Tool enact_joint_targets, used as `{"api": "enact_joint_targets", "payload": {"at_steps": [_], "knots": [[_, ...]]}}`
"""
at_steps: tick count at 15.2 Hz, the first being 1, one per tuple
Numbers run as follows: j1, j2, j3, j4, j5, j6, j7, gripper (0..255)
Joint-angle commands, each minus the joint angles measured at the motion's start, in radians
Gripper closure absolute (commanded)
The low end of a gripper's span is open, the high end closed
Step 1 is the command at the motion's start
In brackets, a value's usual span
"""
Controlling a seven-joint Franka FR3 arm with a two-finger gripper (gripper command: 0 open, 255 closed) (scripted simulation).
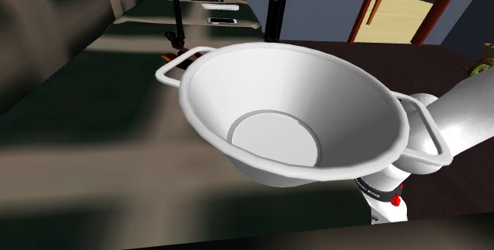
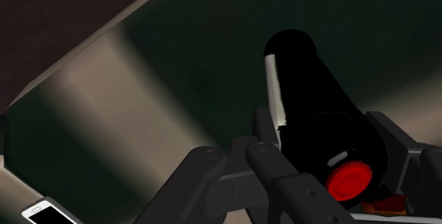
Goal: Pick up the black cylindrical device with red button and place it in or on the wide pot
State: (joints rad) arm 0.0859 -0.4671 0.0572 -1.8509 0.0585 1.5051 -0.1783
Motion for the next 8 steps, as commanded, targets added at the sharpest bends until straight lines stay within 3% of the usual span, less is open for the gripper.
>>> {"api": "enact_joint_targets", "payload": {"at_steps": [1, 8], "knots": [[0.000, 0.019, 0.001, 0.050, 0.000, -0.031, 0.004, 255], [-0.001, 0.073, 0.001, 0.202, -0.003, -0.128, 0.009, 255]]}}
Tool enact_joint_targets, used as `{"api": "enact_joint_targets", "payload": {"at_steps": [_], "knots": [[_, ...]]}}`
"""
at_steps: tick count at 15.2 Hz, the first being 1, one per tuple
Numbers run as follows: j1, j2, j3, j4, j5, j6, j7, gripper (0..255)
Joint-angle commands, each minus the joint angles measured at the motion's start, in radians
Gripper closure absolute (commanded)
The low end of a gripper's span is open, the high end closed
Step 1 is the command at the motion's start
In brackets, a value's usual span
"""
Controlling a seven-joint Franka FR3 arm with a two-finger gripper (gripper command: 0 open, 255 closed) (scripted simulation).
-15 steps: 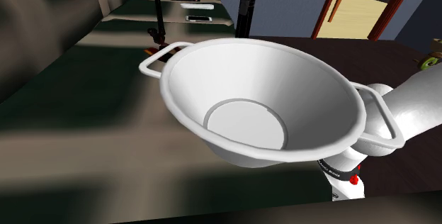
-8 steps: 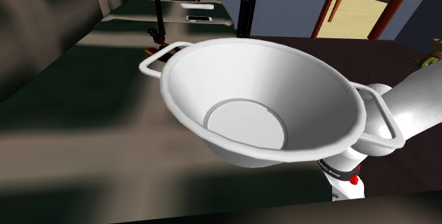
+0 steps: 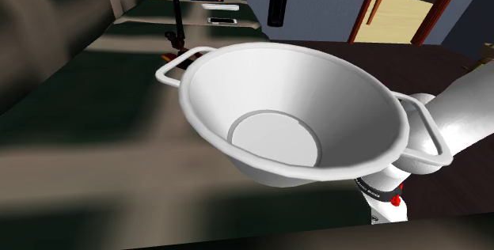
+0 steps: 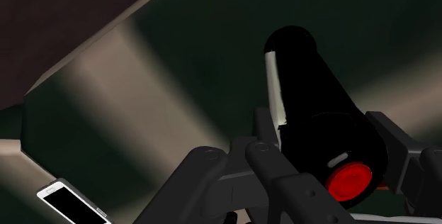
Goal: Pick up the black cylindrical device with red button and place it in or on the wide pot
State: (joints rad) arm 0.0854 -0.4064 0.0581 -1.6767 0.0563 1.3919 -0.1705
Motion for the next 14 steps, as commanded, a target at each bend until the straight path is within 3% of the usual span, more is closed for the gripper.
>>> {"api": "enact_joint_targets", "payload": {"at_steps": [1, 14], "knots": [[0.000, 0.022, 0.000, 0.051, -0.001, -0.030, 0.002, 255], [0.000, 0.163, 0.004, 0.388, -0.005, -0.225, 0.015, 255]]}}
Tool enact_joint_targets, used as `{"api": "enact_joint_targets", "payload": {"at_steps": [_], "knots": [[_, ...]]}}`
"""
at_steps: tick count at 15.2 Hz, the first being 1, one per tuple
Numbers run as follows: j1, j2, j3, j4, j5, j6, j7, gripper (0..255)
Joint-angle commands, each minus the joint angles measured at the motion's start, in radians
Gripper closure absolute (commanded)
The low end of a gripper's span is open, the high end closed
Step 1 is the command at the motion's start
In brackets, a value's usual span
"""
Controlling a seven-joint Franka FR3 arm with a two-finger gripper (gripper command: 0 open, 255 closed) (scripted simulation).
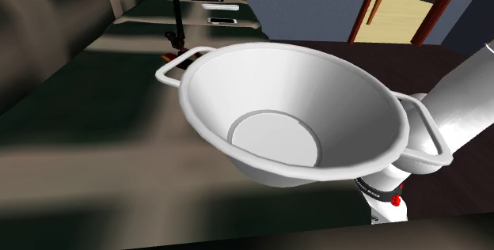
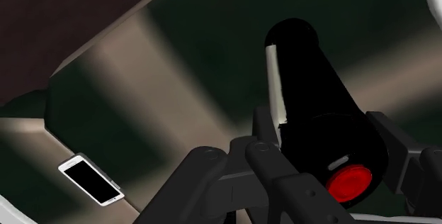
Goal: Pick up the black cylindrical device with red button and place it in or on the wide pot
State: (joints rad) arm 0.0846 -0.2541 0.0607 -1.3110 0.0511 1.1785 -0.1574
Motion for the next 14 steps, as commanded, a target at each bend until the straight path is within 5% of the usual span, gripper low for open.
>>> {"api": "enact_joint_targets", "payload": {"at_steps": [1, 14], "knots": [[0.007, -0.007, 0.015, 0.012, 0.002, -0.017, 0.024, 255], [0.083, -0.123, 0.234, 0.015, 0.065, -0.116, 0.346, 255]]}}
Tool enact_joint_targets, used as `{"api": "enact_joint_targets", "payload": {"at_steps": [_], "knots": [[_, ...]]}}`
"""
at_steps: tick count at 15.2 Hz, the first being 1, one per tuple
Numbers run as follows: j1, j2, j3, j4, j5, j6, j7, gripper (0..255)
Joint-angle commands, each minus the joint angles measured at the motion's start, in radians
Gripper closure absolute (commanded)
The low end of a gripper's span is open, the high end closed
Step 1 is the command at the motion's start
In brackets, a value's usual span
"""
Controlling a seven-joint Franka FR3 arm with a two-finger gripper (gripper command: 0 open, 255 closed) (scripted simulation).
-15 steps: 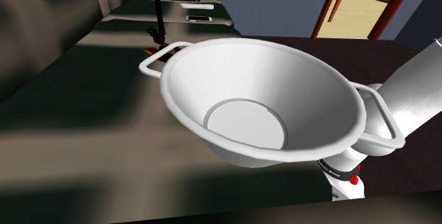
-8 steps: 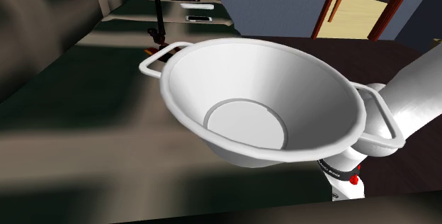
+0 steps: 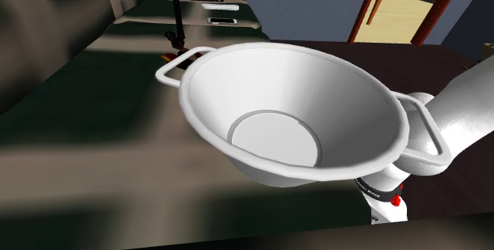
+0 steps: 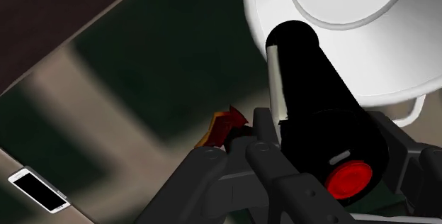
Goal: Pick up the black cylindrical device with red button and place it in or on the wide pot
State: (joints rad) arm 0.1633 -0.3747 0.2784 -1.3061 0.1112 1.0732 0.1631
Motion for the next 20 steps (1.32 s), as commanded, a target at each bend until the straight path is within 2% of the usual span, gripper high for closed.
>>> {"api": "enact_joint_targets", "payload": {"at_steps": [1, 7, 9, 20], "knots": [[0.009, -0.002, 0.036, 0.020, 0.011, -0.019, 0.053, 255], [0.033, 0.027, 0.178, 0.120, 0.034, -0.074, 0.237, 255], [0.040, 0.060, 0.254, 0.182, 0.033, -0.098, 0.325, 255], [0.067, -0.133, 0.176, -0.183, 0.091, 0.084, 0.253, 255]]}}
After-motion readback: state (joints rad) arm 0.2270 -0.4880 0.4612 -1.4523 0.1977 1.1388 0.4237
